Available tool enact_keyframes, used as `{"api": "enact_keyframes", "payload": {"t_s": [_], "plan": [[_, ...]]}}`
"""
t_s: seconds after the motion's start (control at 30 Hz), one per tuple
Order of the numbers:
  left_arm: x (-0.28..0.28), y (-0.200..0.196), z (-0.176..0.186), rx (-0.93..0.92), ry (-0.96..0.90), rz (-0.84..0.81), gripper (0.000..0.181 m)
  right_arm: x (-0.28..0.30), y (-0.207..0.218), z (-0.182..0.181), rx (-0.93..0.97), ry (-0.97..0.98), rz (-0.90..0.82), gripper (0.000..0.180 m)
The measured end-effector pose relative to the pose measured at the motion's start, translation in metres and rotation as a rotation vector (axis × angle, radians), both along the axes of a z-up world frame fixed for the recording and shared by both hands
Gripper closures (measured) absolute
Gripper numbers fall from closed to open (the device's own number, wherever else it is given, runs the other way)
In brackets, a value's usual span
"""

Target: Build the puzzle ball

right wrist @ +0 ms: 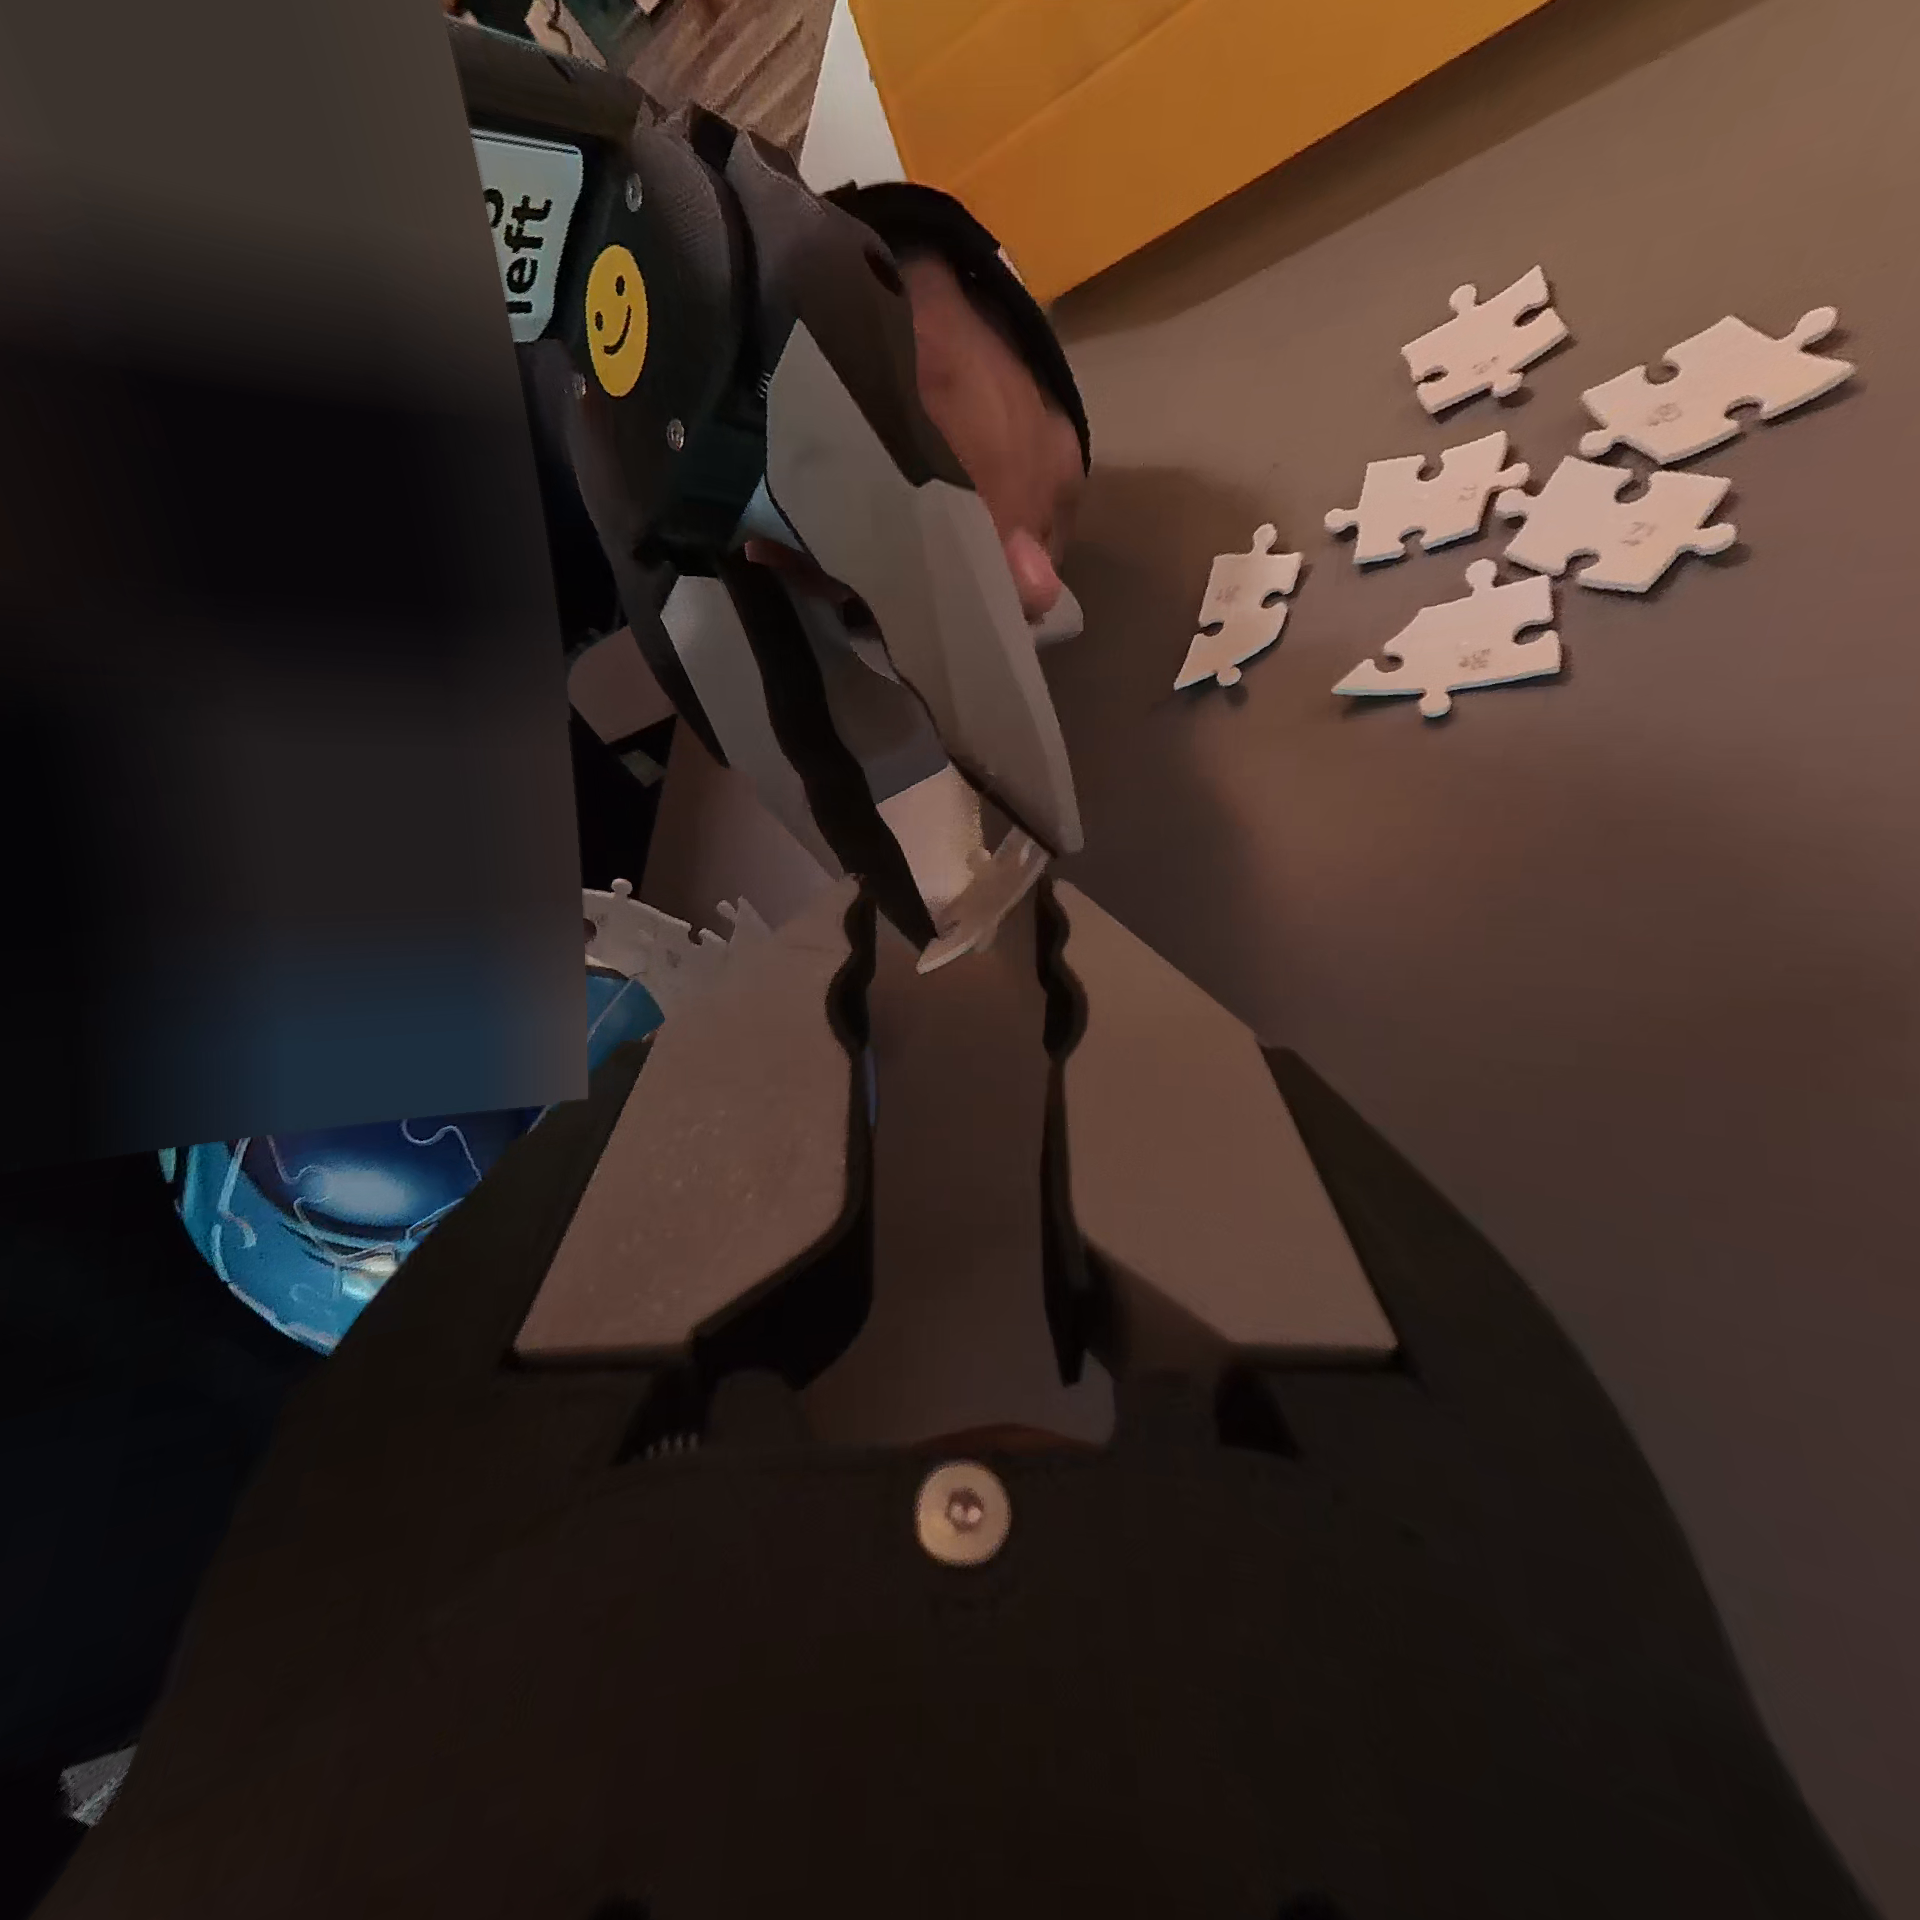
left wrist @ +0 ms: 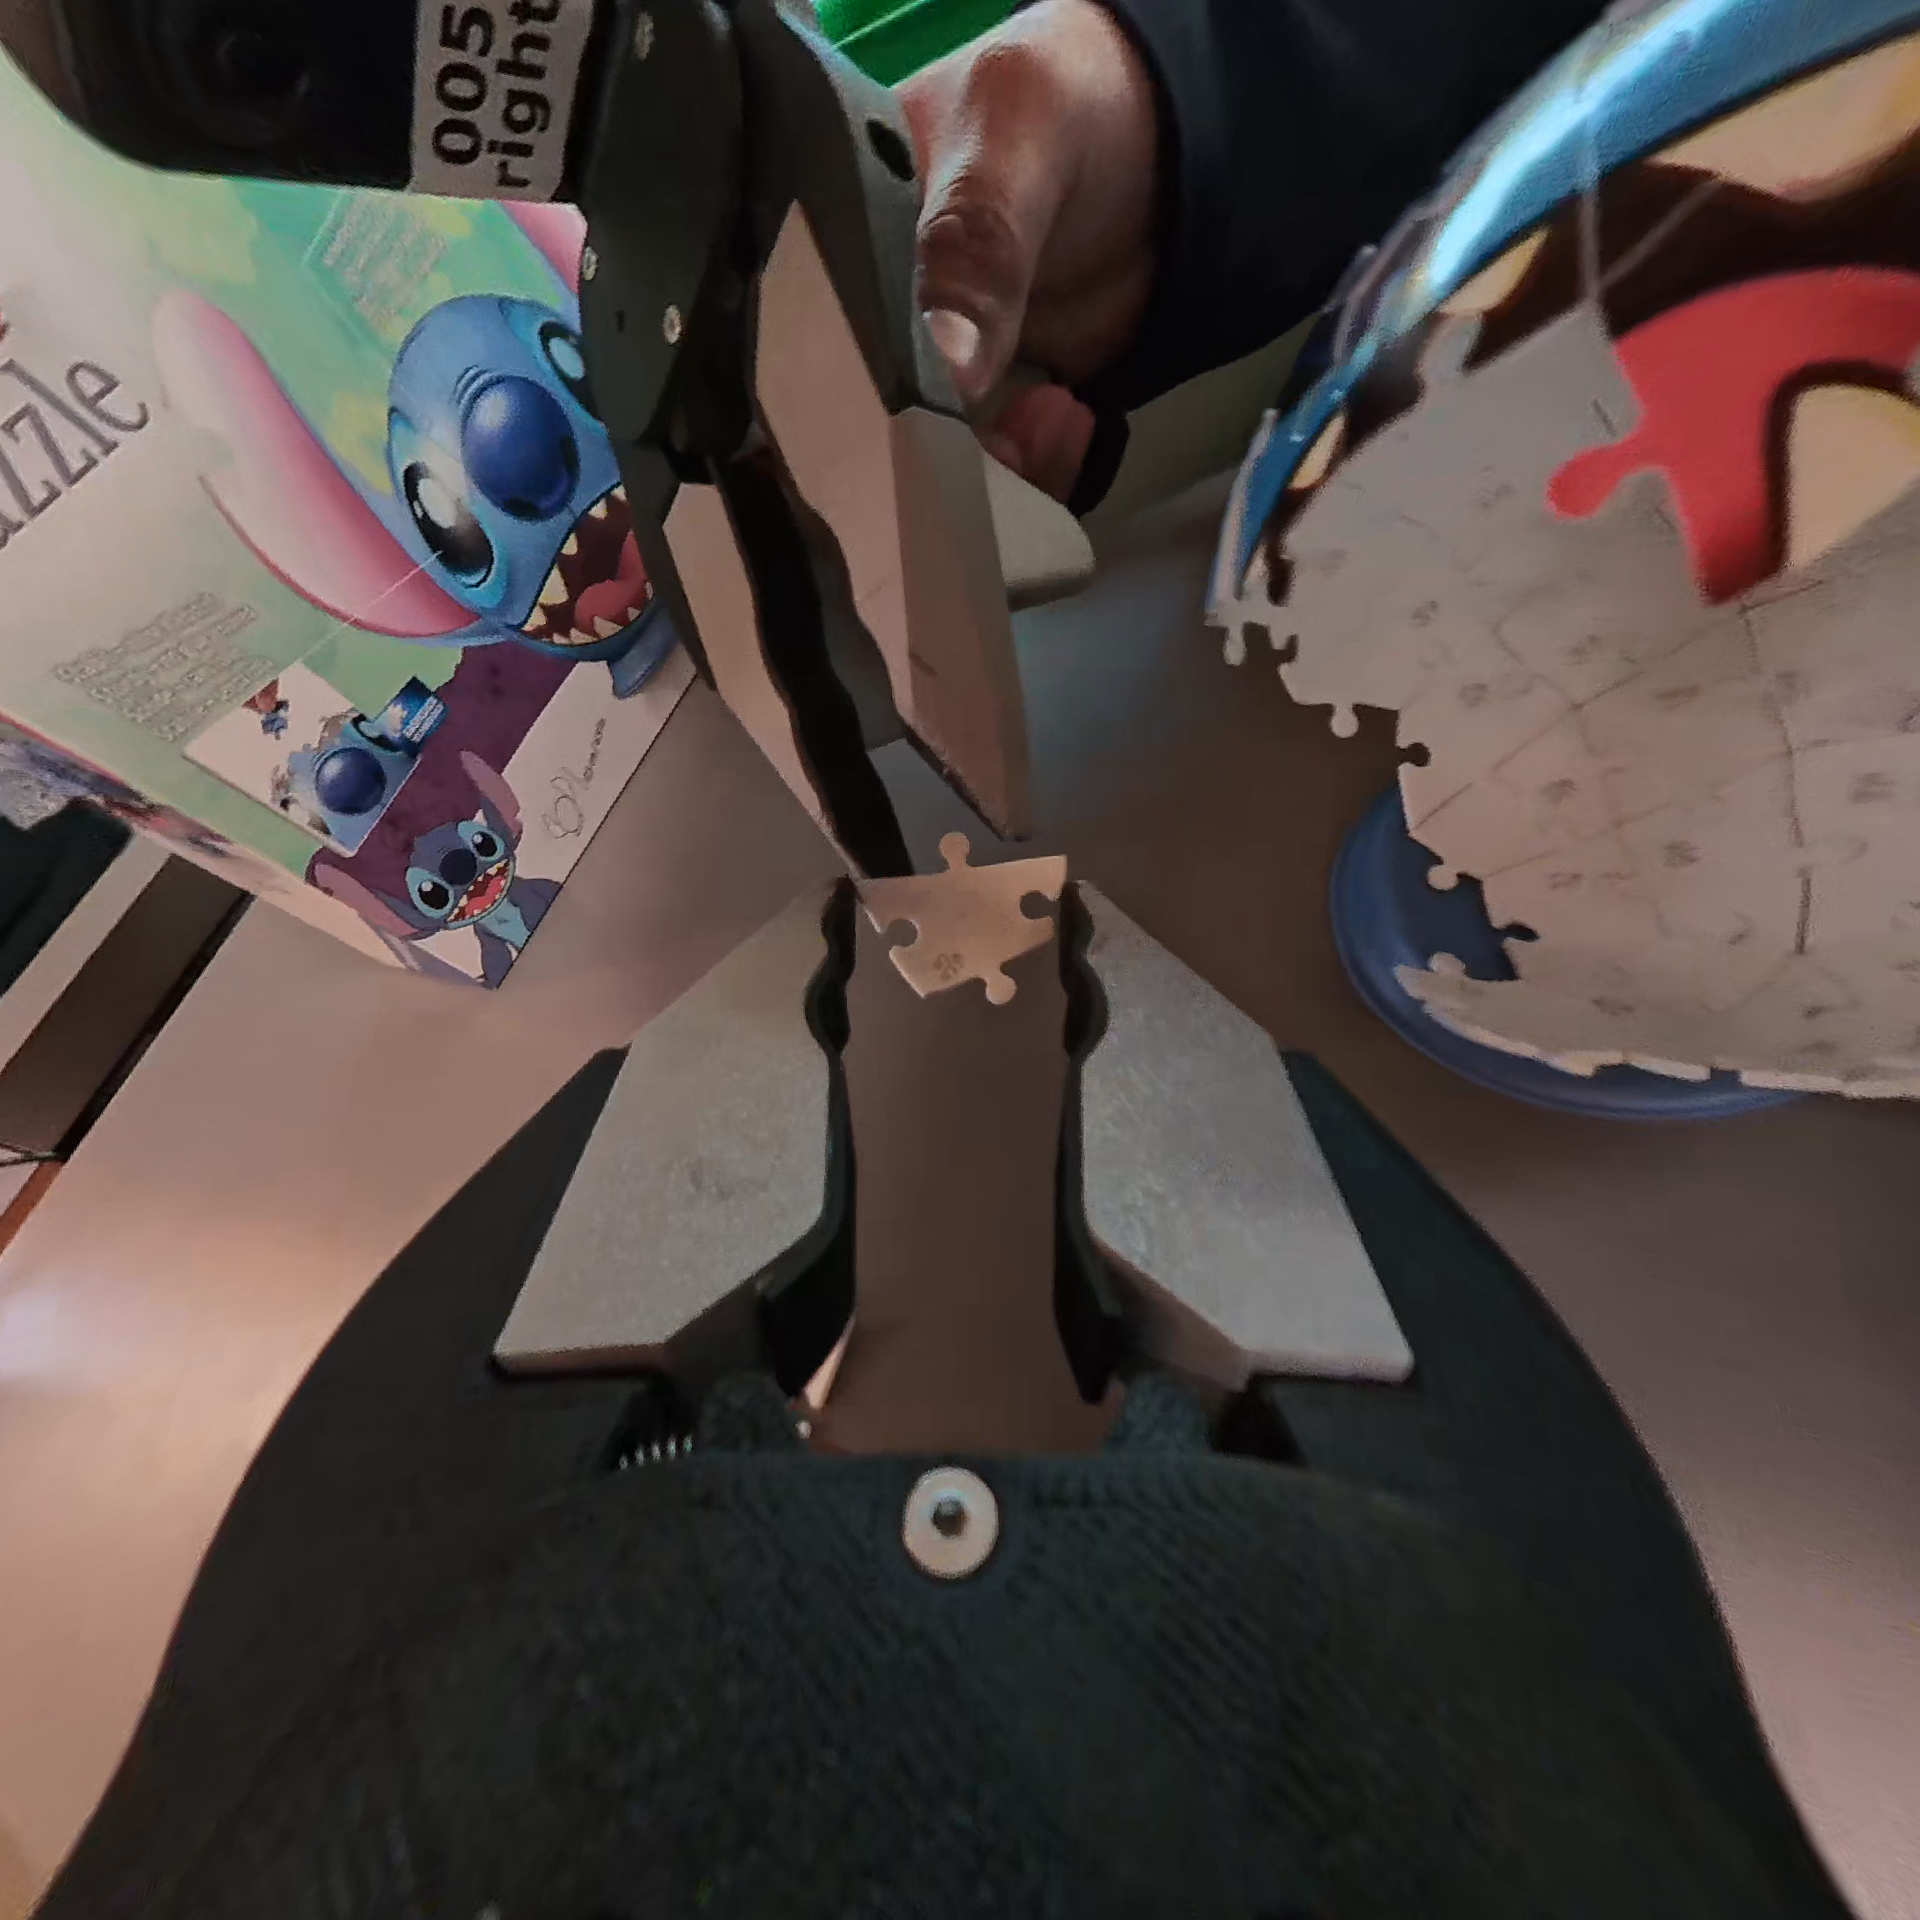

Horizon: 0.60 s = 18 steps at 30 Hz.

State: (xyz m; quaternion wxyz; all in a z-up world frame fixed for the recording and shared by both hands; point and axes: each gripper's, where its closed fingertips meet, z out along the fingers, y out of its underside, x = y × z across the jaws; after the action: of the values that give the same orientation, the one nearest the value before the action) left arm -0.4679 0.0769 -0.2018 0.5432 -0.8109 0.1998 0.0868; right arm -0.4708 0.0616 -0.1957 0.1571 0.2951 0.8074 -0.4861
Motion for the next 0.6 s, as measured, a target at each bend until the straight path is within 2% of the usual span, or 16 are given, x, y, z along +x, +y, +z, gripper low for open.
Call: {"api": "enact_keyframes", "payload": {"t_s": [0.33, 0.53, 0.6], "plan": [[0.003, 0.0, -0.002, 0.004, 0.082, -0.023, 0.143, -0.004, 0.007, 0.004, -0.056, -0.04, -0.036, 0.157], [0.005, 0.0, -0.002, 0.001, 0.173, -0.034, 0.143, -0.003, 0.001, -0.008, -0.022, -0.095, -0.035, 0.163], [0.004, 0.0, -0.003, -0.006, 0.205, -0.033, 0.143, -0.001, -0.001, -0.01, -0.019, -0.106, -0.03, 0.176]]}}
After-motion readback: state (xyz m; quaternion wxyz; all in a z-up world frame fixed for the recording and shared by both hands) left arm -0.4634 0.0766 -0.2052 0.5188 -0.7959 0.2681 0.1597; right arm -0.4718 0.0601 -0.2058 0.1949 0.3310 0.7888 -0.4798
